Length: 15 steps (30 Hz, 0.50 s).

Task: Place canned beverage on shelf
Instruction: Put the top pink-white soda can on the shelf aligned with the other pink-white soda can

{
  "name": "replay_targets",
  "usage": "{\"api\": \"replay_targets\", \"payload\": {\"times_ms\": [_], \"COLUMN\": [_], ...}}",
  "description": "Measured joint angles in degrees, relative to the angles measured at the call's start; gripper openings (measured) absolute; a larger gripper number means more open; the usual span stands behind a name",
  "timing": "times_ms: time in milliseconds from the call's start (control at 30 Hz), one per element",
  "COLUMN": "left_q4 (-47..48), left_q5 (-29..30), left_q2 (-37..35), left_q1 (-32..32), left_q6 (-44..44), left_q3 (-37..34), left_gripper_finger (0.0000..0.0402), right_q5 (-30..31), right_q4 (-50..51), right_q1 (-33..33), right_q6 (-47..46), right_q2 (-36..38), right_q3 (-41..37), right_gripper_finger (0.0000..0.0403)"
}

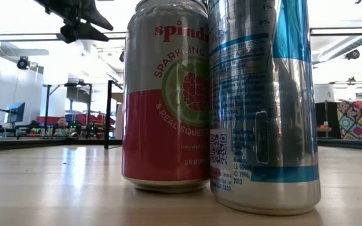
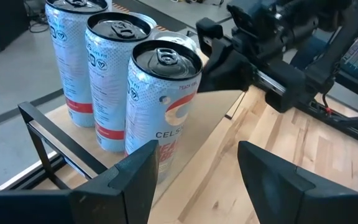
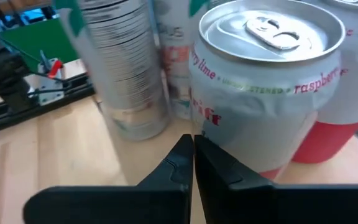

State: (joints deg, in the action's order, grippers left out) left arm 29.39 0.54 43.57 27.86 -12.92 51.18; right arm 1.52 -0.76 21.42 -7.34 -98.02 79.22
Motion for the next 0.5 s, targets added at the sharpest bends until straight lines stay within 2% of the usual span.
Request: {"api": "replay_targets", "payload": {"times_ms": [500], "left_q4": [-0.1], "left_q5": [0.0], "left_q2": [0.3], "left_q1": [0.0], "left_q6": [0.4], "left_q3": [0.0], "left_gripper_finger": [0.0205], "right_q5": [-0.1], "right_q4": [2.4], "right_q1": [0.6], "right_q6": [-1.5], "right_q2": [0.8], "right_q3": [0.1], "right_gripper_finger": [0.0009]}}
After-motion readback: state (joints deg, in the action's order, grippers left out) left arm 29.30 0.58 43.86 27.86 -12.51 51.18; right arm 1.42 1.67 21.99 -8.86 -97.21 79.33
